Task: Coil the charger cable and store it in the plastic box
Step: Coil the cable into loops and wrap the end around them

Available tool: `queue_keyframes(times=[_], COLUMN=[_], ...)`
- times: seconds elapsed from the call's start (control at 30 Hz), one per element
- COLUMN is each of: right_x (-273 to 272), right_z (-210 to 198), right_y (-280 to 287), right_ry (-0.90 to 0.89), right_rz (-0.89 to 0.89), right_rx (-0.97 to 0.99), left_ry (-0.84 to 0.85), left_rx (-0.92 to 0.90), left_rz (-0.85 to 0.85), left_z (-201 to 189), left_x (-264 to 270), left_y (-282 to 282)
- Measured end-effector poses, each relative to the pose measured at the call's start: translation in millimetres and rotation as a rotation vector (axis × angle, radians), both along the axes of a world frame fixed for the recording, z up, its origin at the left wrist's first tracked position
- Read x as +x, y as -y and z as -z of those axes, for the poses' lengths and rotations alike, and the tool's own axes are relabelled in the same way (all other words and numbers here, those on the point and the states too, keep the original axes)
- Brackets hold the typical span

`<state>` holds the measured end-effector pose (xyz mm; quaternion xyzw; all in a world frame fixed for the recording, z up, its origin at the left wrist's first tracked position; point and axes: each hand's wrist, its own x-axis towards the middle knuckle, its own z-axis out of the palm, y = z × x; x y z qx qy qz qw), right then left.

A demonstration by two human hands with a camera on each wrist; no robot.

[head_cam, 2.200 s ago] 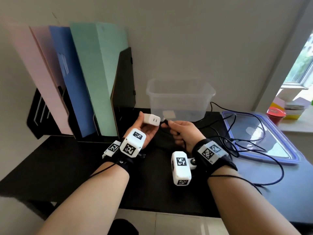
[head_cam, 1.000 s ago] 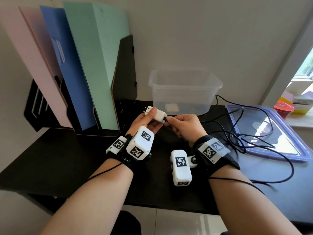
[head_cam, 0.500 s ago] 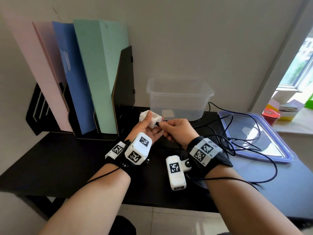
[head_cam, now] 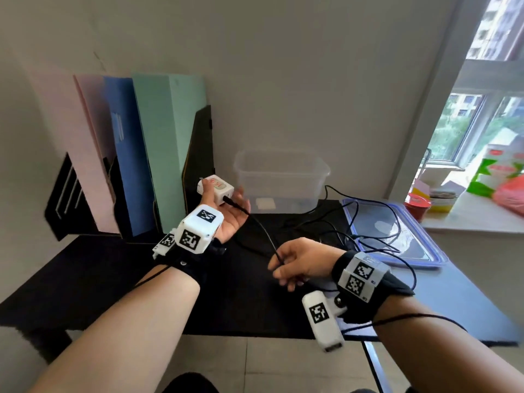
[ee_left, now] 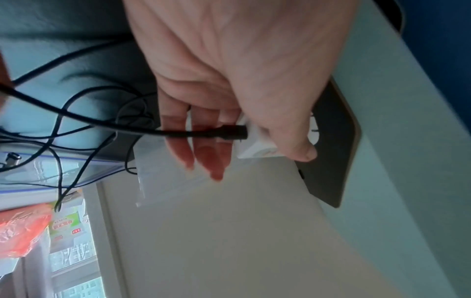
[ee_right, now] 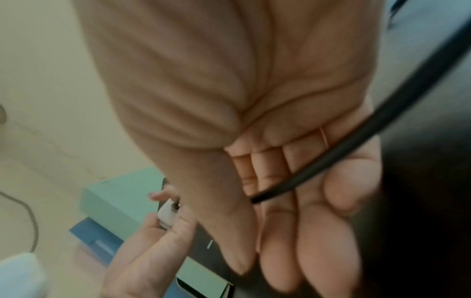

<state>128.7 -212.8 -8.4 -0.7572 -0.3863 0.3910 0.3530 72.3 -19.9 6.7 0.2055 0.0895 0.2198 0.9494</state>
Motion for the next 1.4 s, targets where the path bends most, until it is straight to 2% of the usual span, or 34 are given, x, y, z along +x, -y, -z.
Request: queue_keyframes(times=[0.13, 0.4, 0.53, 0.67, 0.77, 0.83, 1.03, 1.13, 1.23, 1.3, 1.4], right_x=[1.0, 17.4, 17.1, 12.8, 8.6, 6.6, 1.6, 4.1, 7.4, 10.2, 15.6], right_z=[-2.6, -30.4, -47.4, -61.5, -76.4, -86.6, -120.4, -129.3, -133.5, -135.8, -138.0], right_y=[14.2, 35.7, 39.2, 29.0, 15.6, 6.0, -23.5, -33.8, -40.4, -43.7, -47.0], right_ry=[0.006, 0.312, 0.435, 0.337, 0.359, 0.340, 0.340, 0.338, 0.294, 0.244, 0.183], right_rz=[0.024, 0.074, 0.148, 0.266, 0.353, 0.382, 0.329, 0.314, 0.323, 0.328, 0.320], right_rx=[-0.075, -0.207, 0.034, 0.402, 0.538, 0.586, 0.611, 0.609, 0.625, 0.643, 0.661], left_ry=[-0.066, -0.173, -0.392, -0.603, -0.677, -0.710, -0.775, -0.815, -0.899, -0.749, -0.418], left_rx=[0.139, 0.375, 0.478, 0.559, 0.607, 0.671, 0.653, 0.748, 0.999, 1.148, 1.123], left_rz=[0.065, 0.065, 0.051, -0.009, -0.057, -0.039, 0.076, 0.100, 0.042, 0.009, 0.075], left_z=[-20.3, -34.6, -17.9, 12.8, 25.1, 26.9, 19.1, 12.0, 6.5, -2.7, -15.9], left_x=[-4.8, -20.6, -23.7, -22.2, -19.8, -21.3, -19.8, -23.7, -30.8, -36.6, -35.3], left_y=[-0.6, -8.9, -9.4, -15.3, -13.9, -8.2, -13.7, -14.0, -13.5, -9.1, 1.0])
